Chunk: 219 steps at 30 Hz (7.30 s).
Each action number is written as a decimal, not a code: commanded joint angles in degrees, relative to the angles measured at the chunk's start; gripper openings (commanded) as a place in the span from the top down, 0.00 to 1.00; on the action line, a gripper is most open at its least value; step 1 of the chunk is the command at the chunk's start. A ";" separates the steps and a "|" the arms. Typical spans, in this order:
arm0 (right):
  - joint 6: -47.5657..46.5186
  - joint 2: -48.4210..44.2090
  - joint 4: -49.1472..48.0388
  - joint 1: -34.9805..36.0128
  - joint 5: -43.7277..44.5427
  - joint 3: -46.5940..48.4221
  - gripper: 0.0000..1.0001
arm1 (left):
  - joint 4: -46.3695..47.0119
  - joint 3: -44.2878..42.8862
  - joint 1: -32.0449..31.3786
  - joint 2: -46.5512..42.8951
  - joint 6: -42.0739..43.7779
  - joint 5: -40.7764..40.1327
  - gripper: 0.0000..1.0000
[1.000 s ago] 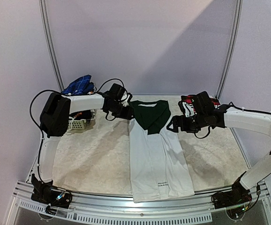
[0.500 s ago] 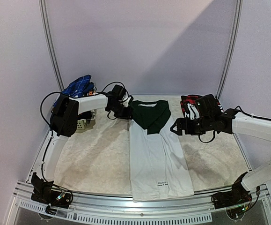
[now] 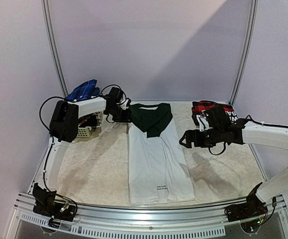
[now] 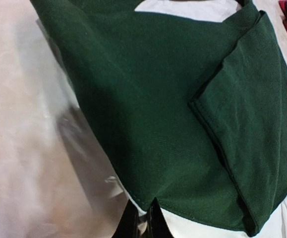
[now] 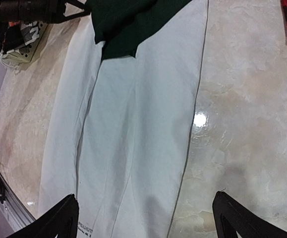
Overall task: Fold and stack the mixed laundry pile
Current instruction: Move the rectangle-folded T-shirt to the center of the board, then pick up the rectangle-folded T-shirt from the center of the board, then fold the rectangle-folded T-shirt at the center of the board.
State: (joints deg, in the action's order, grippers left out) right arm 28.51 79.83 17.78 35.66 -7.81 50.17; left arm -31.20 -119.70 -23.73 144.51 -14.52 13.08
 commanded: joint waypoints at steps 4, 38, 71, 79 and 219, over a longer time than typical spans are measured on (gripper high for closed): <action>1.18 4.04 -1.62 4.79 0.97 0.74 0.04 | -2.30 -3.69 2.24 2.25 1.73 -0.33 0.93; 4.30 -5.48 2.06 11.26 14.31 -6.53 0.01 | 6.04 40.46 -8.12 -42.25 -5.34 -19.72 0.00; 17.22 -10.95 -4.27 11.41 -16.84 -26.19 0.25 | 5.86 78.31 -39.07 -70.23 -24.66 -13.70 0.23; 20.71 -10.49 -7.72 15.21 -17.94 -29.67 0.30 | 10.07 85.31 -42.41 -73.67 -30.10 -11.79 0.27; -2.10 18.65 20.01 3.70 17.14 33.03 1.00 | 8.40 49.75 -22.59 -50.21 -13.19 -27.30 1.00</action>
State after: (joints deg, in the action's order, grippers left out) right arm 29.02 95.83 38.37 41.01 10.48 79.81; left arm -23.38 -67.48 -48.95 92.23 -30.87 -13.06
